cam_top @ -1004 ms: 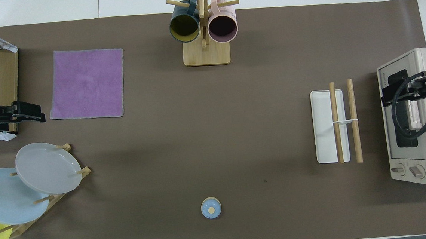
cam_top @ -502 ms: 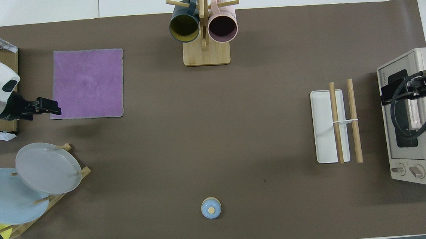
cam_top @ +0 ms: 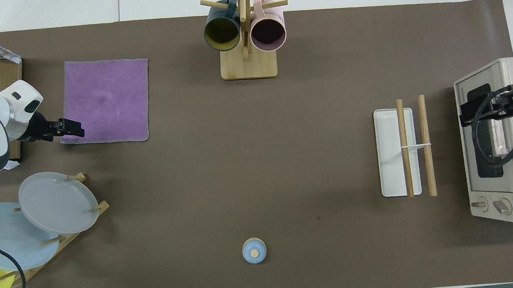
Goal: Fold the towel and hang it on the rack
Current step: 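Move the left gripper to the edge of the purple towel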
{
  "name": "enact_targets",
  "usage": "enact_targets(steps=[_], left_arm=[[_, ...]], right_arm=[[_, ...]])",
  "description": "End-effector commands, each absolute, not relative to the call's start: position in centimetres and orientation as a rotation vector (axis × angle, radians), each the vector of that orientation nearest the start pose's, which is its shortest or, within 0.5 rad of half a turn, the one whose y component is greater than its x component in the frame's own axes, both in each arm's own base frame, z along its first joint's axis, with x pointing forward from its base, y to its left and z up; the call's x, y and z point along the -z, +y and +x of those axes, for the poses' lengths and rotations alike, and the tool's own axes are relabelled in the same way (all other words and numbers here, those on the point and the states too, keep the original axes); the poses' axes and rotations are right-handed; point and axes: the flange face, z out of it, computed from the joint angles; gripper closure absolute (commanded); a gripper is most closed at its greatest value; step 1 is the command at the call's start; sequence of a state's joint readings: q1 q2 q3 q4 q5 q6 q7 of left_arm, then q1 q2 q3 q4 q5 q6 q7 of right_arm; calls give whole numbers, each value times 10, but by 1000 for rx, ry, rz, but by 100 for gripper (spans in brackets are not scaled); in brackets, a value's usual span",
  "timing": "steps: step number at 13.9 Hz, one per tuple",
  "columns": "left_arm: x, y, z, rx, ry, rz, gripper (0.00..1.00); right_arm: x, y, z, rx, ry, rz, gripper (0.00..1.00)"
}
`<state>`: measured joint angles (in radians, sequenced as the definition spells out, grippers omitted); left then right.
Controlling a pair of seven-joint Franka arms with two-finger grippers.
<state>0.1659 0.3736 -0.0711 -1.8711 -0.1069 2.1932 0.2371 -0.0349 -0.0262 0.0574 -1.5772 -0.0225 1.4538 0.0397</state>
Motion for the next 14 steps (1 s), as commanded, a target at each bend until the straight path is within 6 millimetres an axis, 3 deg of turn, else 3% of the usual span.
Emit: enact_targets(steps=[1, 6, 9, 11, 14], left_arm=[[-307, 76, 629, 18, 146, -3264, 0], [-294, 83, 630, 42, 80, -3310, 1], [-293, 86, 628, 34, 66, -3330, 10], [-293, 86, 627, 24, 65, -3332, 22], [-294, 85, 627, 14, 67, -3334, 49]], right_arm=[[-628, 5, 530, -133, 26, -3163, 0], [-628, 5, 530, -133, 22, -3163, 0], [-628, 3, 530, -133, 24, -3163, 0], [-628, 4, 530, -135, 26, -3163, 0], [-627, 3, 529, -143, 27, -3164, 0]])
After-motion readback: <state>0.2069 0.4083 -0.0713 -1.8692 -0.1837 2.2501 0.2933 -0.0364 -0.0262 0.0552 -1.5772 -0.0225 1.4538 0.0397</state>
